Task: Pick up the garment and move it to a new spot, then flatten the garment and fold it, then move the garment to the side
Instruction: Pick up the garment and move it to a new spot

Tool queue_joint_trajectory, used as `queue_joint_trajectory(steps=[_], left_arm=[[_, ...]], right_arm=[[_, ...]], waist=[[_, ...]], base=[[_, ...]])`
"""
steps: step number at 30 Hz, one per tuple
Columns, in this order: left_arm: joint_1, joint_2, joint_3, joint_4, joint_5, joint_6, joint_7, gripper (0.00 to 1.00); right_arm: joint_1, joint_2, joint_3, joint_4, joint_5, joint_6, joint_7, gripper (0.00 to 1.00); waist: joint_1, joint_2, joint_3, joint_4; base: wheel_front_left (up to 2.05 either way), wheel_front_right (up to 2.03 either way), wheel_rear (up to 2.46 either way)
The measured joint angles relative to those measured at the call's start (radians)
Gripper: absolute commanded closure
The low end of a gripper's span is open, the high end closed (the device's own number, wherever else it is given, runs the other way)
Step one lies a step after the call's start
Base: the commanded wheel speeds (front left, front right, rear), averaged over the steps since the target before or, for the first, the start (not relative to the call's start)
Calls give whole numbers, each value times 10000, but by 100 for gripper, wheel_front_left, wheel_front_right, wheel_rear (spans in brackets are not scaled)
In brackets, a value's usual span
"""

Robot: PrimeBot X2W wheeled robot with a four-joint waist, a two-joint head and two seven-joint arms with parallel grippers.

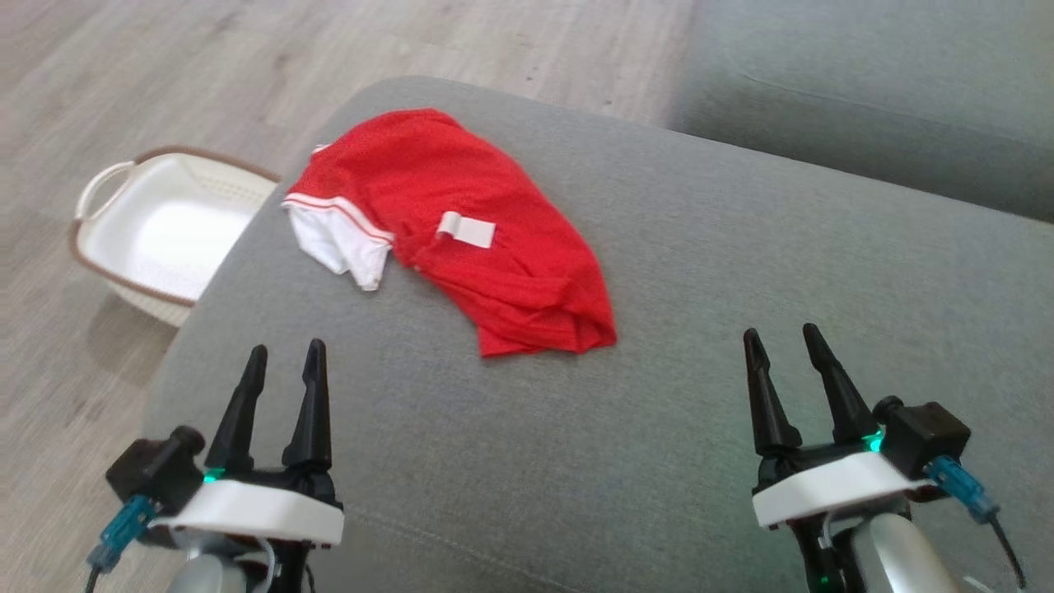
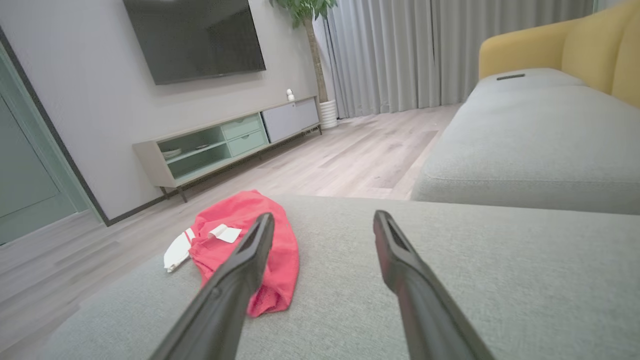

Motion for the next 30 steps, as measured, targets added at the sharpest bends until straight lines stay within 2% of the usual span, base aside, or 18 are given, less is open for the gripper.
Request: queue_joint_trajectory(steps=[6,14,16,20,26,30], left_arm=[[-1,2,148,96,222,0,-2,0],[-544,127,658,665,499,0,-2,0],[-1121,387,612,1166,568,0,-2,0],[-2599,1392,-251,2355,558,-4,100,0],[-4978,2408,-1363,4374,27,-63,1584,0],[-6276,2907,-2504,5572,-522,-73,2610,0]], right_arm=[[-1,0,23,52,71,0,0,0],[-168,0,-69,-19,-376,0,2,0],[-331,-2,-173,-163,-610,0,61,0],[-794,-4,-558,-798,-1185,0,449,0],[-1182,-100,-1116,-1992,-1709,0,1043,0],[-1336,-303,-1335,-2646,-1783,0,1358,0]], waist=[[0,0,73,248],[0,0,724,-19],[1,0,1009,-116],[2,0,1683,-318],[3,0,2812,-629],[4,-1,3522,-868]], base=[[0,0,0],[0,0,0],[0,0,0],[0,0,0],[0,0,0],[0,0,0]])
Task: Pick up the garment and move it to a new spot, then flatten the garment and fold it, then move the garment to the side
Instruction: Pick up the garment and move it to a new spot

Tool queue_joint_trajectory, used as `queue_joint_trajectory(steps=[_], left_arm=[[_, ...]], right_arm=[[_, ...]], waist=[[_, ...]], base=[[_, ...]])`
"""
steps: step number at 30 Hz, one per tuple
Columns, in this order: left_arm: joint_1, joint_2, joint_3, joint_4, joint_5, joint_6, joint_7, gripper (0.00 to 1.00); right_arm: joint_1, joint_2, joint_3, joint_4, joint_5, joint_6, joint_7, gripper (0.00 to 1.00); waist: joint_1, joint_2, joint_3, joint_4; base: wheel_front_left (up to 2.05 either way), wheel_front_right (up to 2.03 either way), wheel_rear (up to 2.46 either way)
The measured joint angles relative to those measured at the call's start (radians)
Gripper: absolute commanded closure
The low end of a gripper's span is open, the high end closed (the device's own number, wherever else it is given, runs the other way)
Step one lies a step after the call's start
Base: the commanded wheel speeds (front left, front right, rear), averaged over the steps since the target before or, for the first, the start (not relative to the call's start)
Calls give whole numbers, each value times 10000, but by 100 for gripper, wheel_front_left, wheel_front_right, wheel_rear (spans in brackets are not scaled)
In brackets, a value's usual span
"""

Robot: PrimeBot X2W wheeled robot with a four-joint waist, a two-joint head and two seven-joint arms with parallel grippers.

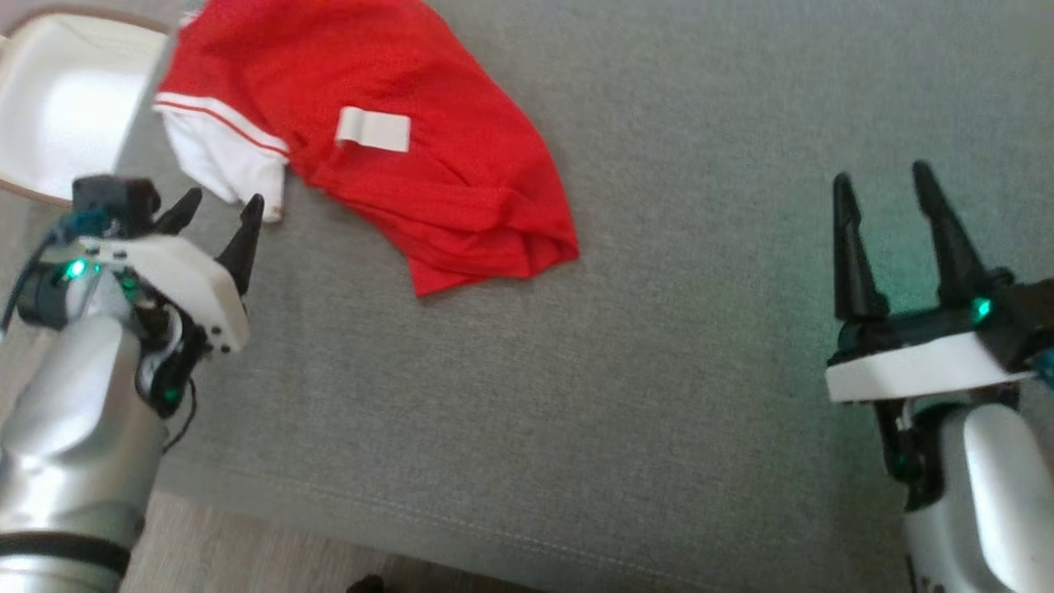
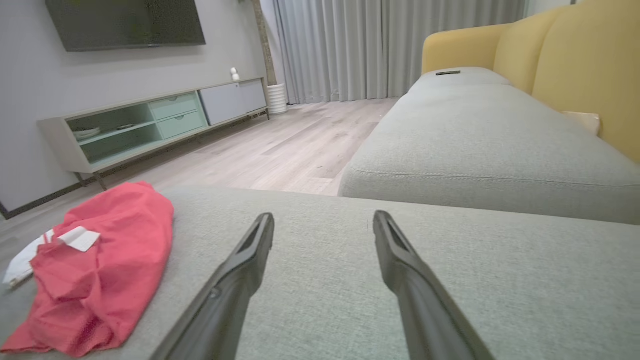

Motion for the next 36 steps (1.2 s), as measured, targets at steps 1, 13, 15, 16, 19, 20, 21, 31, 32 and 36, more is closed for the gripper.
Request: queue_joint_trajectory(steps=[1,13,15,16,19,20,21,31,32,36], left_arm=[[-223,84,-242,236,-171,-2,173,0],[-1957,500,-1749,2157,-2155,-2,920,52],[-2077,516,-2011,2205,-2366,-2,871,100],[-2112,508,-2102,2240,-2395,-2,694,100],[-2125,523,-2311,2406,-2445,-2,-54,100],[-2127,541,-2345,2441,-2441,-2,-376,100],[-2136,566,-2372,2474,-2428,-2,-719,100],[-2552,780,-2270,1866,-1781,109,-2529,100],[-2530,803,-2217,1505,-1664,163,-2529,100],[-2210,951,-1547,-713,-1152,514,-2541,100]], right_arm=[[-60,-23,-17,-155,-6,0,59,0],[-185,-228,-82,-930,-136,0,424,0],[-185,-228,-123,-945,-161,0,443,0],[-185,-228,-155,-943,-161,0,451,0],[-185,-228,-192,-917,-161,0,449,0],[-185,-222,-184,-886,-161,0,447,0],[-186,-215,-176,-828,-159,0,435,0],[-150,19,-119,-59,-59,0,-2,0],[-129,36,-109,25,2,0,-59,0],[81,79,-100,389,121,0,-351,0]], waist=[[0,0,154,-66],[-3,0,1162,-661],[-2,0,1168,-642],[-2,0,1145,-623],[-4,0,999,-573],[-4,0,936,-562],[-4,0,859,-553],[-4,0,-142,-567],[-4,0,-277,-579],[-4,0,-820,-674]], base=[[0,0,0],[0,0,0],[0,0,0],[0,0,0],[0,0,0],[0,0,0],[0,0,0],[0,0,0],[0,0,0],[0,0,0]])
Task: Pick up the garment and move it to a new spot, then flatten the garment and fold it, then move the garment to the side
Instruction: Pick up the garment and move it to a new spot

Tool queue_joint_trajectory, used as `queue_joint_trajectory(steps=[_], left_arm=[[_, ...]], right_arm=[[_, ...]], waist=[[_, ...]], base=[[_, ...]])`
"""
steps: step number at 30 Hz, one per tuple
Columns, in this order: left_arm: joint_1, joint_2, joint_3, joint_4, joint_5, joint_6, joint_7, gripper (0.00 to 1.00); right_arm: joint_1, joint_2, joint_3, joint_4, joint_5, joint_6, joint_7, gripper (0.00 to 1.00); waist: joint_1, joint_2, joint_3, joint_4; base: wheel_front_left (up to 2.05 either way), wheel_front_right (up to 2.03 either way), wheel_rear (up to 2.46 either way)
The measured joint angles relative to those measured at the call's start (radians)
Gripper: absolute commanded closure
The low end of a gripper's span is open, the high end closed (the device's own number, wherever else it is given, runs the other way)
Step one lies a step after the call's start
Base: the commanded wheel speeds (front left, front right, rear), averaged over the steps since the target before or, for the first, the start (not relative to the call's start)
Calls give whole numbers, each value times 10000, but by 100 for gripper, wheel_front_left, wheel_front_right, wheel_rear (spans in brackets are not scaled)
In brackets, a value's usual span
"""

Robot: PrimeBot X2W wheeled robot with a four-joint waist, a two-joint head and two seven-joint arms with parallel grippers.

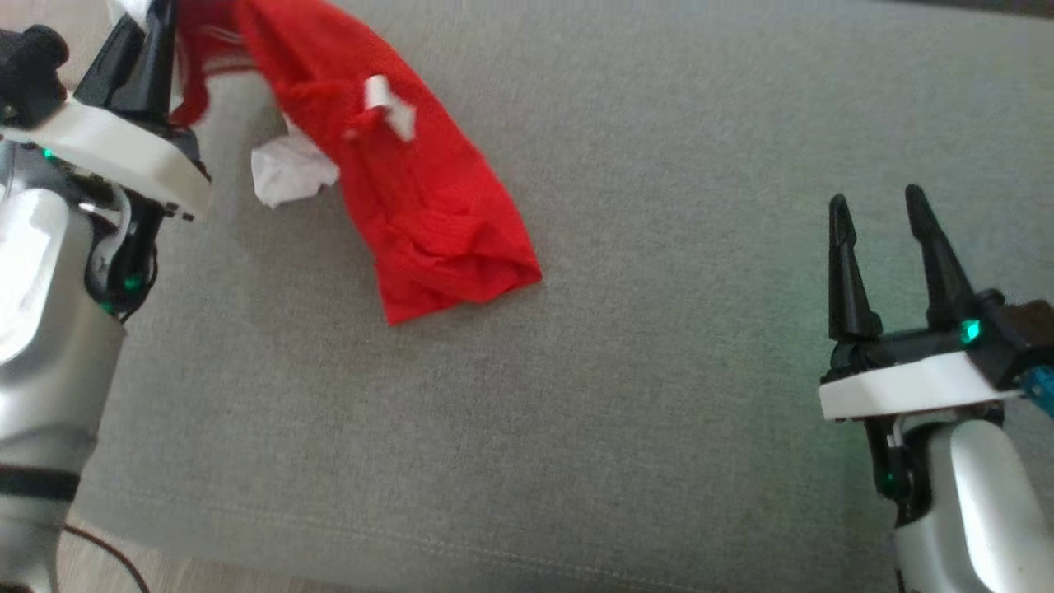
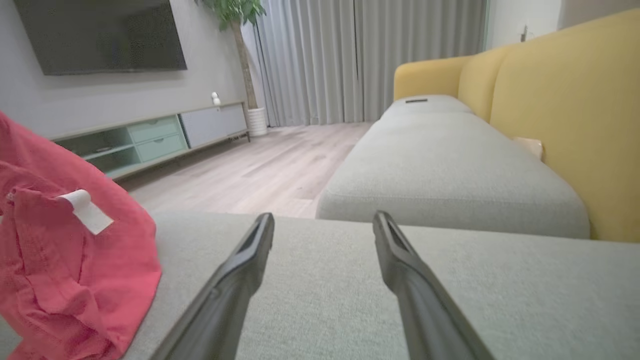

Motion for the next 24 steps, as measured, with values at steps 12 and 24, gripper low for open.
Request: queue_joint_trajectory(steps=[12,24], left_arm=[[1313,-136,148,-4658,660,617,336,100],[-1123,-1210,-374,-5760,1492,1697,1994,100]], right_arm=[[143,150,339,863,830,0,-627,0],[-345,173,834,1246,1438,0,-978,0]], waist=[[0,0,-1180,-1122],[0,0,-1040,-2971]], base=[[0,0,0],[0,0,0]])
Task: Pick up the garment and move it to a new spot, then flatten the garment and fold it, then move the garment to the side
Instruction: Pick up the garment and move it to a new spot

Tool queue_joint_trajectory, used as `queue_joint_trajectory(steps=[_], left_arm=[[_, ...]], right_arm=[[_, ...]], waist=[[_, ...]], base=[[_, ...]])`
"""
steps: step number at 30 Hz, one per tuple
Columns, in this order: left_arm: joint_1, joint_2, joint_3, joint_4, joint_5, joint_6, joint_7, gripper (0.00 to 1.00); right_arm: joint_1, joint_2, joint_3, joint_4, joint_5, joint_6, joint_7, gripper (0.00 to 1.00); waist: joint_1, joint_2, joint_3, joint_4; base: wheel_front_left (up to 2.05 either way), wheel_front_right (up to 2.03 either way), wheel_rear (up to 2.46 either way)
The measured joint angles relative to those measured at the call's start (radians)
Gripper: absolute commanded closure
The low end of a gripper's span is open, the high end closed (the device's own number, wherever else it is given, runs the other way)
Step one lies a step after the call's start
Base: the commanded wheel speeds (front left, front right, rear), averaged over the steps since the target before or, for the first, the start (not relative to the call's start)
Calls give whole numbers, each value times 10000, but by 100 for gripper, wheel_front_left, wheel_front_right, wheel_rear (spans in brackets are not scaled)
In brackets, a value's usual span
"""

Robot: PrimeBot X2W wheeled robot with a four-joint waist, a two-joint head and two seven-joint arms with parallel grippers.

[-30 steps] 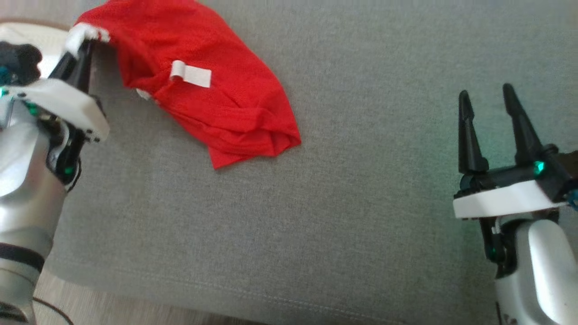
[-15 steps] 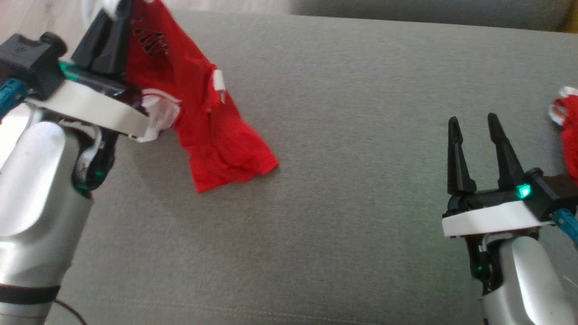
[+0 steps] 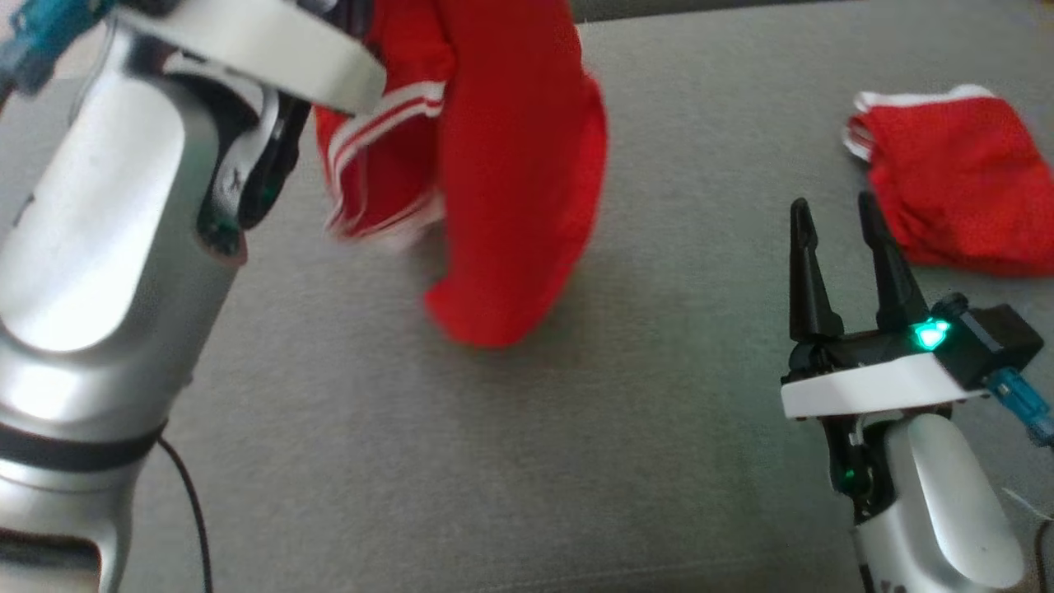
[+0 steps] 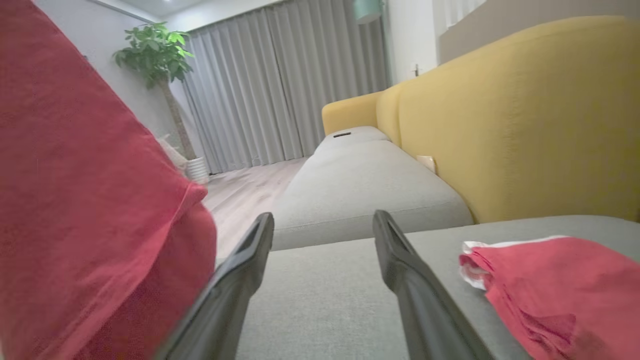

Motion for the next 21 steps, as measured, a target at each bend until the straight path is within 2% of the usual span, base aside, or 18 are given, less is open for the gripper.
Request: queue_joint_trajectory(steps=[7,12,17,18,19,20,21], left_arm=[[-496,161,-355,744,150,-299,840,100],[-898,334,-477,2029,224,-736,932,100],[-1940,261,-976,3601,606,-1337,660,100],[-2171,219,-1058,3954,729,-1444,522,85],[-2404,165,-1181,4297,851,-1536,376,34],[-2638,84,-1312,4656,955,-1624,196,0],[-2857,-17,-1361,5041,1018,-1705,48,0]], right_arm=[[-278,2,234,73,362,0,-31,0],[-630,0,573,-134,677,0,-36,0],[-881,0,905,-261,963,0,-48,0],[-934,2,980,-268,1024,0,-48,0],[-983,0,1016,-286,1049,0,-63,0],[-1022,0,1076,-309,1106,0,-73,0],[-1052,0,1133,-320,1127,0,-73,0]], waist=[[0,0,448,-1067],[0,0,914,-1754],[1,0,1452,-2348],[1,0,1560,-2455],[1,0,1663,-2551],[1,0,1770,-2637],[1,0,1871,-2712]], base=[[0,0,0],[0,0,0],[0,0,0],[0,0,0],[0,0,0],[0,0,0],[0,0,0]])
